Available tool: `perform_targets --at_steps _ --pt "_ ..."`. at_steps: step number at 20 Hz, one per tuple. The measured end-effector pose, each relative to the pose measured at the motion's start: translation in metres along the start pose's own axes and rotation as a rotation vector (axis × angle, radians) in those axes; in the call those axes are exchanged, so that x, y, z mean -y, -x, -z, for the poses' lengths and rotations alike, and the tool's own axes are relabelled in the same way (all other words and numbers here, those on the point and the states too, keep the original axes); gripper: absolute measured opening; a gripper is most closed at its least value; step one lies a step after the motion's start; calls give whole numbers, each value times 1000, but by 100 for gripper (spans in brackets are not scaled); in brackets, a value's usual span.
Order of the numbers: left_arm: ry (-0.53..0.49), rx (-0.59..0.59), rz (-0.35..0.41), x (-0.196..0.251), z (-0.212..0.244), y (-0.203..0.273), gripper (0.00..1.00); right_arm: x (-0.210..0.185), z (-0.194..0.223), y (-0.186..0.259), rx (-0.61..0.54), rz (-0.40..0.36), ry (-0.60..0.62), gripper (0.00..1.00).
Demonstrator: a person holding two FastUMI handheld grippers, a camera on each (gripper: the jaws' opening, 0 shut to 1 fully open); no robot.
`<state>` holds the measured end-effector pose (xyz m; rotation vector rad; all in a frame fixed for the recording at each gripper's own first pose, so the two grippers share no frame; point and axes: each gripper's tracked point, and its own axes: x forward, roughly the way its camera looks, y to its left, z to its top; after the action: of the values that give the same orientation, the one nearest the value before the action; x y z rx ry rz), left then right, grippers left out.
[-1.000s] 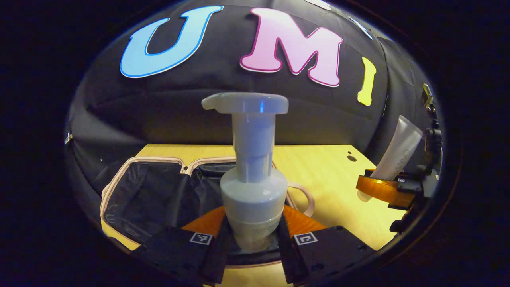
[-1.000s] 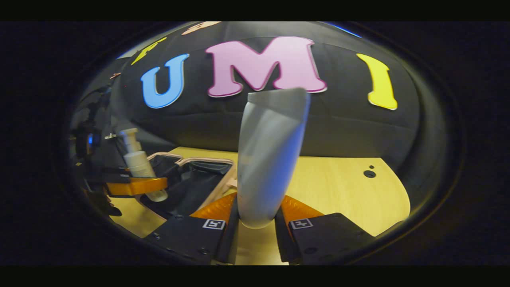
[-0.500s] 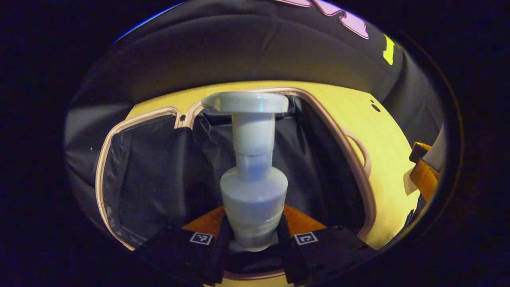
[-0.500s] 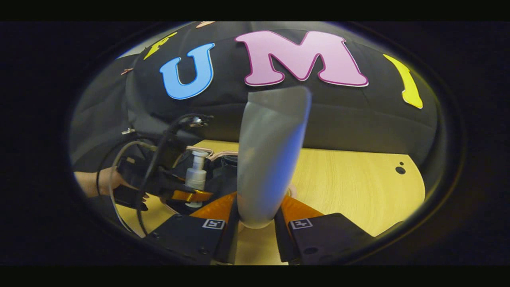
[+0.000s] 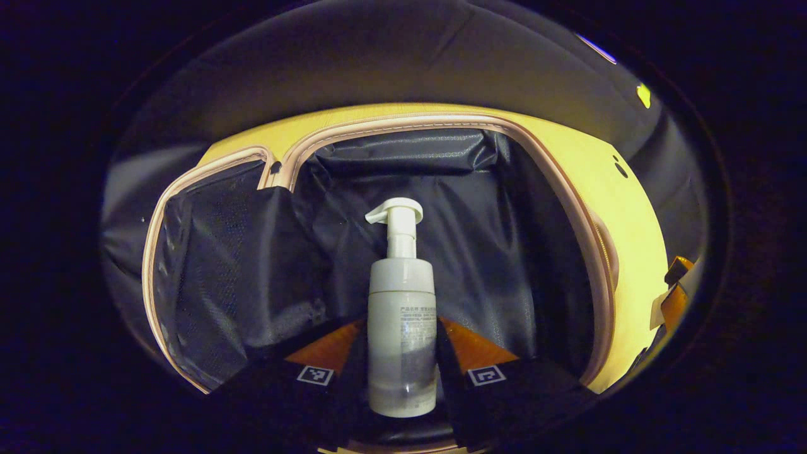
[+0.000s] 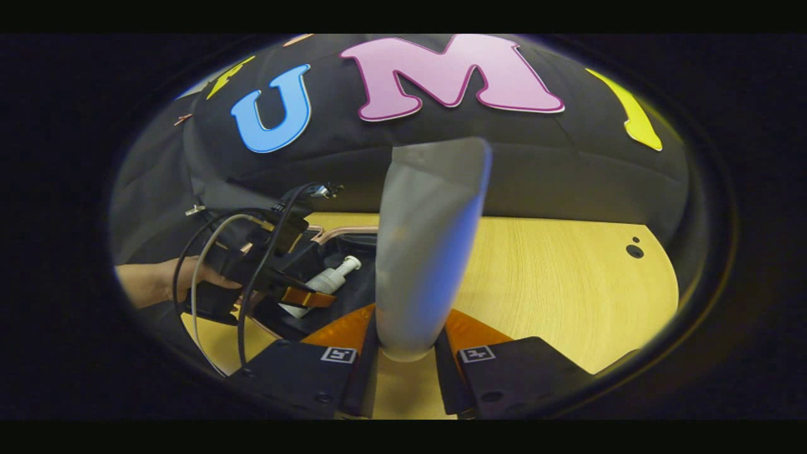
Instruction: First open the suitcase, pack the skin care products into it, and then close the suitcase.
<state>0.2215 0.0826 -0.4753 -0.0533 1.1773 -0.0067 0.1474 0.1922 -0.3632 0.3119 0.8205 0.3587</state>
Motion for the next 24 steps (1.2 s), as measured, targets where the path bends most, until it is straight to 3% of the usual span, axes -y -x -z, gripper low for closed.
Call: perform_targets --at_steps 2,3,4,5,10,12,14,19,22,24 --pt "11 103 -39 -2 -19 20 67 -7 1 0 -28 -9 -11 44" --pt "22 154 -44 -1 -28 37 77 -13 0 -1 -41 -14 -14 44" --pt "27 208 -36 1 -35 56 95 -19 -2 -2 -56 -22 -8 43" --pt "35 259 -32 1 -39 76 100 -28 -3 -5 -69 -31 1 44" --pt "154 445 49 2 -13 165 96 -75 -1 -41 -175 -78 3 44" --pt "164 479 50 -3 6 196 96 -96 8 -60 -256 -101 -85 39" --pt "162 510 36 -6 25 226 96 -106 26 -77 -363 -96 -185 44" --pt "232 549 107 -7 58 278 95 -101 69 -105 -559 15 -220 44" --pt "258 580 94 -27 66 303 95 -100 74 -118 -578 85 -300 43" --pt "276 585 61 -47 72 301 95 -92 74 -126 -546 136 -264 44"
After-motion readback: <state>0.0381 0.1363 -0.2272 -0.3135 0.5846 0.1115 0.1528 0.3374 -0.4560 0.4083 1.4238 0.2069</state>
